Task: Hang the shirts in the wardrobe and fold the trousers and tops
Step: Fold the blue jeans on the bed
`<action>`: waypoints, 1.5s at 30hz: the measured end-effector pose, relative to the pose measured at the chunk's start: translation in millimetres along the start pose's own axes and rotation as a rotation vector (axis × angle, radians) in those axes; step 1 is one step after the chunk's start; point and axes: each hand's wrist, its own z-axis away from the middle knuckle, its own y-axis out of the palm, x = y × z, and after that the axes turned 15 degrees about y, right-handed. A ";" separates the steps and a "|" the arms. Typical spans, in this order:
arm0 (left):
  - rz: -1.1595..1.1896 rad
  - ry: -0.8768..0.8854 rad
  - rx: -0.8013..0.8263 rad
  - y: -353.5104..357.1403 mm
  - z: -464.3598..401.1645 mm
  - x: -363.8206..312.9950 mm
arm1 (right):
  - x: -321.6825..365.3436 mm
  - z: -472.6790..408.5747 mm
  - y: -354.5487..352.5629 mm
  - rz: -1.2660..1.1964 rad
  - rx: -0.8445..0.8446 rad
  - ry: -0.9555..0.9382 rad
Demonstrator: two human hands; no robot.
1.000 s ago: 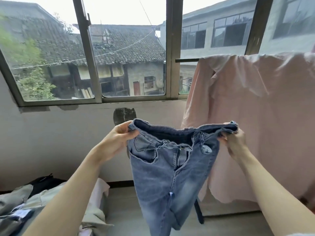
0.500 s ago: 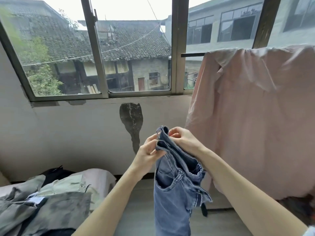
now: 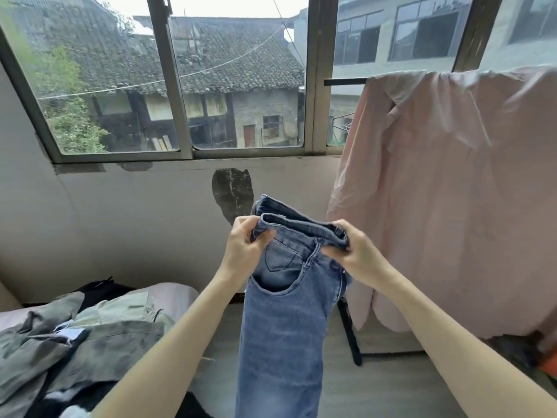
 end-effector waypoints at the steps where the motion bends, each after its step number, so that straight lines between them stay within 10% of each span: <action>1: 0.004 0.078 -0.002 -8.2 -5.2 -7.9 | 9.0 -7.9 -3.1 0.017 -0.099 -0.021; 4: -0.098 0.337 -0.090 -25.9 -22.1 -26.2 | 39.5 -30.3 0.2 -0.120 -0.445 -0.188; 9: -0.540 0.214 0.111 -38.0 -0.4 0.8 | 27.2 -34.9 30.8 0.342 -0.299 -0.018; 13: -0.415 0.449 -0.226 -36.2 -10.7 -19.5 | 48.2 -31.9 34.9 -0.016 -0.577 -0.386; 18: -0.419 0.087 -0.007 -48.5 -13.4 -0.7 | 40.9 -58.9 26.5 0.270 -0.251 -0.069; 22: -0.253 0.071 -0.006 -44.9 -11.9 -2.3 | 30.7 -48.1 26.9 0.009 -0.184 -0.247; 29: -0.066 0.026 -0.070 -34.7 -5.6 -8.6 | 9.0 -50.4 10.8 0.423 -0.064 -0.122; 34: -0.272 0.137 -0.050 -29.6 24.7 -12.1 | 3.5 -45.2 42.7 0.131 -0.310 -0.149; 45: -0.504 0.007 -0.495 -149.2 137.9 -92.6 | 127.1 -5.0 216.5 -0.513 -0.171 -0.392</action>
